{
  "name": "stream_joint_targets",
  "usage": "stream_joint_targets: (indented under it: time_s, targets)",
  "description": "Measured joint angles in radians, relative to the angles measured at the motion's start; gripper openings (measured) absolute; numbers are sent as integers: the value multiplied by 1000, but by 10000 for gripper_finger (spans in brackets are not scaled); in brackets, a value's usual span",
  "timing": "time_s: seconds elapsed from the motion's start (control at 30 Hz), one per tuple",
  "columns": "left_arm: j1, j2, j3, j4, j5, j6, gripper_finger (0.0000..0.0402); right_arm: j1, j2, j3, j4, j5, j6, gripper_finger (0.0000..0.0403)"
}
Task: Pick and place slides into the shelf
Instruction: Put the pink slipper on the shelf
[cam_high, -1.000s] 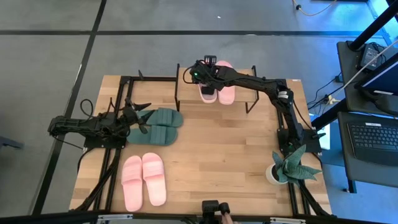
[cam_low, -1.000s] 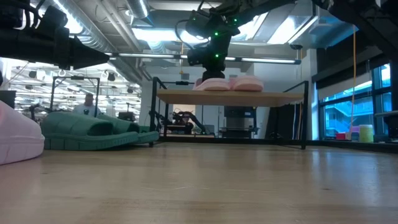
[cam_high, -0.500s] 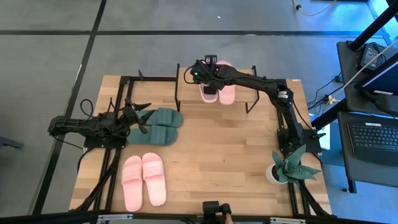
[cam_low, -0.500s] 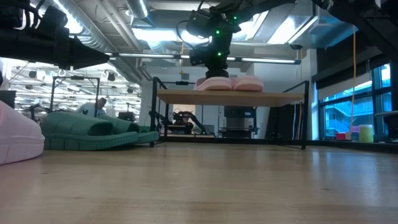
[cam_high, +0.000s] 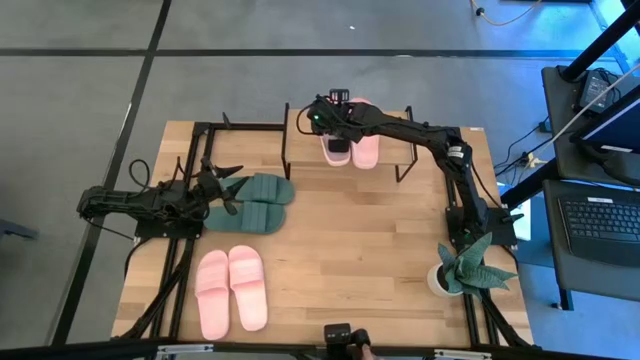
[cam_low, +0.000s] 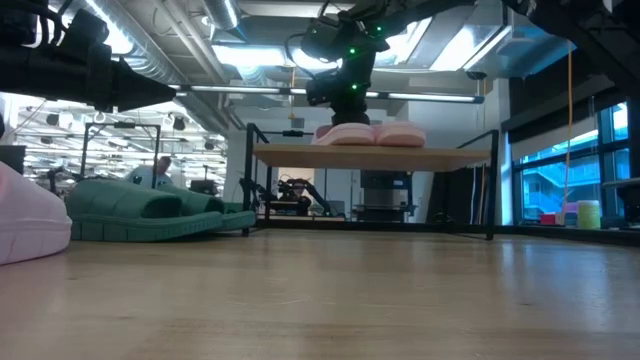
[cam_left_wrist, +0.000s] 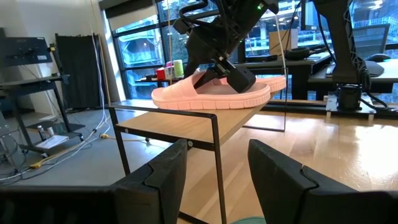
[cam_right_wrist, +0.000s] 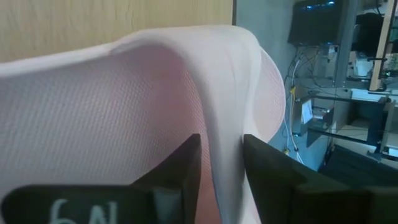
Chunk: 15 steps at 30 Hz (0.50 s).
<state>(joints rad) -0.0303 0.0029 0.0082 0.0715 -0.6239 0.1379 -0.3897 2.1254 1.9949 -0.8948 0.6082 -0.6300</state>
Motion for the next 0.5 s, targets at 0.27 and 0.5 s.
stream_joint_targets:
  time_s: [0.27,0.5]
  targets:
    - [0,0,0,0,0,0,164,0,0,35,-52,-11,0,116]
    - [0,0,0,0,0,-5,164,-1,1,137,-172,-180,55,116]
